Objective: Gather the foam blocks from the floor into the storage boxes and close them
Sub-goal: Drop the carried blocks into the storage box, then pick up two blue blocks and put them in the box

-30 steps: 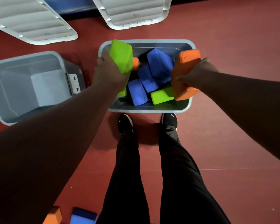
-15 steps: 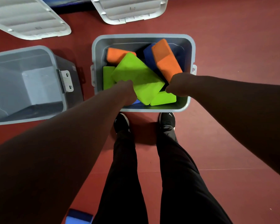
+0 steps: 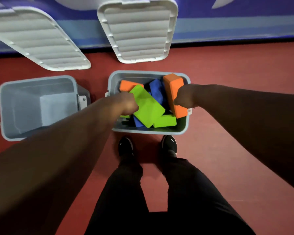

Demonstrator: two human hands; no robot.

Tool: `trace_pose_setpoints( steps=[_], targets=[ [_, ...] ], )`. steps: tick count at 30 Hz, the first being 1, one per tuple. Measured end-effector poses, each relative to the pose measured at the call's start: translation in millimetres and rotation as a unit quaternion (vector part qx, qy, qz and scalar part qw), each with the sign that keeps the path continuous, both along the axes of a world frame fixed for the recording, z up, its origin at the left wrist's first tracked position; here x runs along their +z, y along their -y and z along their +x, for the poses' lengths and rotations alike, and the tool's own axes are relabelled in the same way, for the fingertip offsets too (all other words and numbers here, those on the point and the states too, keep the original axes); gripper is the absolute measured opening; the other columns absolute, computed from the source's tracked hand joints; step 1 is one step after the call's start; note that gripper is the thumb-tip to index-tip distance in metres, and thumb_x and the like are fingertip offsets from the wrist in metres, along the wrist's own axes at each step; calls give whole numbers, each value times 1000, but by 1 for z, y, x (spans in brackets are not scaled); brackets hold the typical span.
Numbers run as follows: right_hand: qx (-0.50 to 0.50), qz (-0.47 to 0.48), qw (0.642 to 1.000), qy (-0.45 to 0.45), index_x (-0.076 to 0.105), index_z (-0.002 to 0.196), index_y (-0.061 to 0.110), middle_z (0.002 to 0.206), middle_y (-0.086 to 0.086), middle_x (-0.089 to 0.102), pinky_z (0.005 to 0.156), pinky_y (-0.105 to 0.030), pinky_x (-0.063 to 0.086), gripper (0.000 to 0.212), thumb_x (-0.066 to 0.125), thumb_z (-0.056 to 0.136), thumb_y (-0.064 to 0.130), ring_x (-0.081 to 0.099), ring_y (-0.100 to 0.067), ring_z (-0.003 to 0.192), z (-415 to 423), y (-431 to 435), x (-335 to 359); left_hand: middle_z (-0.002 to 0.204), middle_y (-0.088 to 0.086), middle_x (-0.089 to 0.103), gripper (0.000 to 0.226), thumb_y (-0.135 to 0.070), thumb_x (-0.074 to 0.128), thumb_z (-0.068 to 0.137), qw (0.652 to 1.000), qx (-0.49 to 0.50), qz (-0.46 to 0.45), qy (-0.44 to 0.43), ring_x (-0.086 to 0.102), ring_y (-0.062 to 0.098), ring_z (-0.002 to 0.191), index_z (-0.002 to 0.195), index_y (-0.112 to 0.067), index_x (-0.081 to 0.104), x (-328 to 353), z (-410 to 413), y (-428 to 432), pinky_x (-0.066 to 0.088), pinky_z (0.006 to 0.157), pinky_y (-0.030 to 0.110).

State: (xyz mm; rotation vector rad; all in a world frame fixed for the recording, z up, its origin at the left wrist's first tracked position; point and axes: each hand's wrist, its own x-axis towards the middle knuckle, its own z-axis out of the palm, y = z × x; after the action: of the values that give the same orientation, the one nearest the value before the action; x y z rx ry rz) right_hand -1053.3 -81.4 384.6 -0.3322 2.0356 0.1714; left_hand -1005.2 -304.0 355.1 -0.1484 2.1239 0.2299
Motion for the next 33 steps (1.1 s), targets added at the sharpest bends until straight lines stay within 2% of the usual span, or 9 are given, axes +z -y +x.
trace_pose_setpoints(
  steps=[5, 9, 11, 14, 17, 23, 26, 30, 33],
  targets=[
    [60, -30, 996, -63, 66, 72, 17, 88, -9, 76, 79, -38, 59, 34, 48, 84, 43, 66, -25, 73, -43, 14, 108, 97, 5, 77, 47, -62, 57, 84, 997, -39, -17, -59, 70, 22, 83, 86, -16, 70, 130, -56, 23, 60, 82, 39],
    [90, -70, 979, -168, 73, 92, 14, 83, -3, 75, 71, -31, 54, 32, 51, 92, 37, 66, -21, 68, -68, 35, 254, 96, 16, 74, 25, -29, 57, 95, 983, -15, 9, -183, 68, 34, 82, 88, -10, 70, 293, -82, 24, 56, 78, 40],
    [59, -99, 970, -213, 74, 88, 10, 75, -4, 75, 65, -28, 53, 30, 53, 94, 31, 66, -22, 61, -78, 46, 317, 95, 16, 77, 28, -30, 58, 96, 971, 15, 30, -236, 74, 36, 86, 96, -6, 73, 362, -84, 27, 60, 80, 41],
    [41, -161, 953, -252, 75, 94, 7, 84, -9, 78, 74, -39, 64, 33, 53, 98, 30, 76, -30, 78, -84, 66, 397, 97, 16, 76, 28, -30, 59, 100, 951, 54, 49, -301, 71, 29, 84, 105, -5, 72, 453, -71, 35, 57, 79, 37],
    [55, -198, 936, -285, 75, 94, 9, 85, -8, 78, 75, -40, 64, 31, 53, 99, 30, 76, -28, 81, -78, 91, 457, 97, 8, 75, 24, -32, 60, 101, 927, 91, 49, -361, 72, 27, 96, 106, -13, 73, 517, -45, 47, 59, 87, 43],
    [119, -234, 922, -284, 74, 98, 10, 90, -5, 78, 79, -42, 64, 30, 55, 99, 33, 76, -21, 80, -50, 168, 516, 99, 11, 76, 22, -24, 60, 96, 893, 197, 16, -405, 73, 29, 98, 106, -12, 75, 573, 24, 98, 59, 90, 47],
    [166, -256, 914, -267, 75, 96, 9, 89, -7, 78, 76, -43, 65, 30, 53, 96, 29, 77, -24, 80, -24, 214, 527, 92, 8, 78, 20, -16, 60, 93, 872, 277, 12, -404, 75, 28, 92, 104, -11, 75, 571, 68, 135, 62, 87, 45],
    [237, -278, 902, -230, 74, 97, 9, 90, -6, 78, 71, -38, 65, 30, 53, 99, 31, 76, -23, 80, 32, 266, 525, 102, 8, 78, 17, -16, 59, 91, 852, 355, 4, -383, 77, 25, 93, 99, -9, 72, 553, 137, 180, 63, 89, 48],
    [292, -276, 891, -211, 75, 97, 10, 91, -2, 78, 73, -40, 66, 30, 53, 99, 31, 77, -19, 79, 81, 301, 516, 92, 1, 77, 17, -10, 58, 95, 833, 402, 4, -379, 75, 15, 77, 103, -10, 73, 535, 189, 206, 64, 76, 37]
  ],
)
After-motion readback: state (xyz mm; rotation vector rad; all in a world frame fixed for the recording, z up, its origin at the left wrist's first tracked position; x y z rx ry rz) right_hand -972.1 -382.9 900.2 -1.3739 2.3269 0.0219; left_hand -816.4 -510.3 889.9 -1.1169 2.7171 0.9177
